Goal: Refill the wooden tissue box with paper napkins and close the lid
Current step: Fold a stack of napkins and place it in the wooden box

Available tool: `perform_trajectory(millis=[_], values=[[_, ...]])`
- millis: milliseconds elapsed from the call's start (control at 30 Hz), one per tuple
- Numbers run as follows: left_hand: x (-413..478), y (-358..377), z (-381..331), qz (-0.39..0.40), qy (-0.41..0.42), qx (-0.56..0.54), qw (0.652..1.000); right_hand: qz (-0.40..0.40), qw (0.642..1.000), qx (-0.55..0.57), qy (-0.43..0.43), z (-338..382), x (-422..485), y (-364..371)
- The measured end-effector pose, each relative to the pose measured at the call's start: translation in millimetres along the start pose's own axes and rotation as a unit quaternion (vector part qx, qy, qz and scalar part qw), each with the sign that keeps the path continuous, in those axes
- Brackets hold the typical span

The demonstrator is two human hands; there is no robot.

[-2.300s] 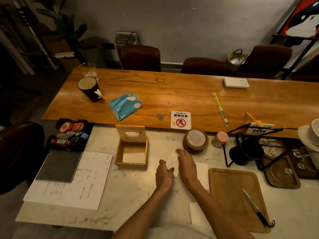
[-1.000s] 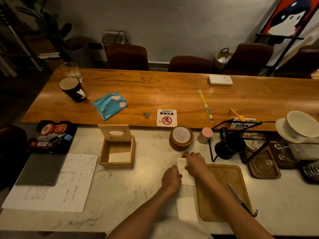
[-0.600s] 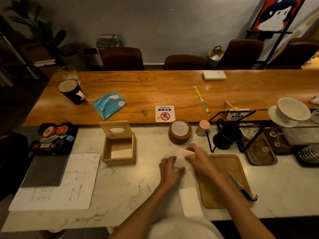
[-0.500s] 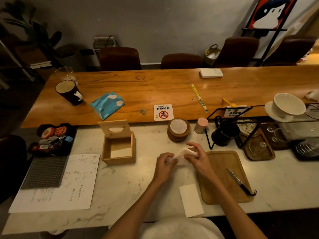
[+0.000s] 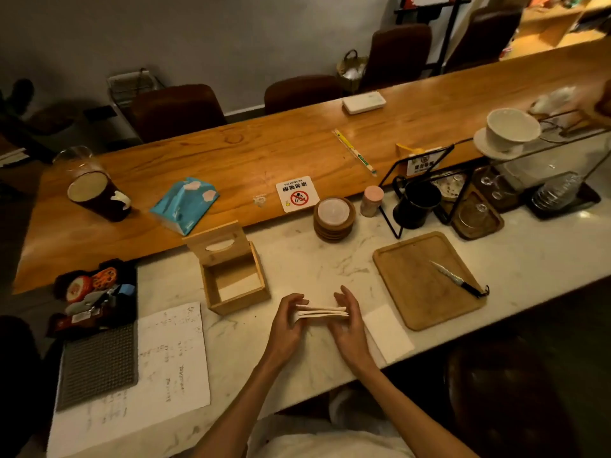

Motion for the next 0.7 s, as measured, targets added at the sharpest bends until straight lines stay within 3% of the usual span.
perform_trajectory(millis=[133, 400, 567, 700], values=[[1.7, 0.4, -0.6, 0.035, 0.023, 0.024, 0.999, -0.042, 0.999, -0.002, 0.020, 6.0, -7.8, 19.4], [9.3, 14.8, -37.1, 0.130, 0.071, 0.066, 0.987, -0.209, 0.976, -0.003, 0.066, 5.2, -49.5, -4.9], [23.9, 88.6, -70.4, 0.233, 0.084, 0.185, 0.951, -0.314, 0.939, 0.026, 0.134, -5.9, -74.1, -49.6], [34.4, 135.9, -59.3, 0.282, 0.042, 0.308, 0.908, -0.339, 0.926, -0.012, 0.165, -21.2, -68.1, -83.2]])
Point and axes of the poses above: each hand's wrist, its own x-axis towards the middle knuckle, its own y-axis out of the palm, z = x × y, the point moved 5 cm from there along x, towards the middle knuckle, and after that the axes turned 4 degrees about z, right-handed, at the moved point
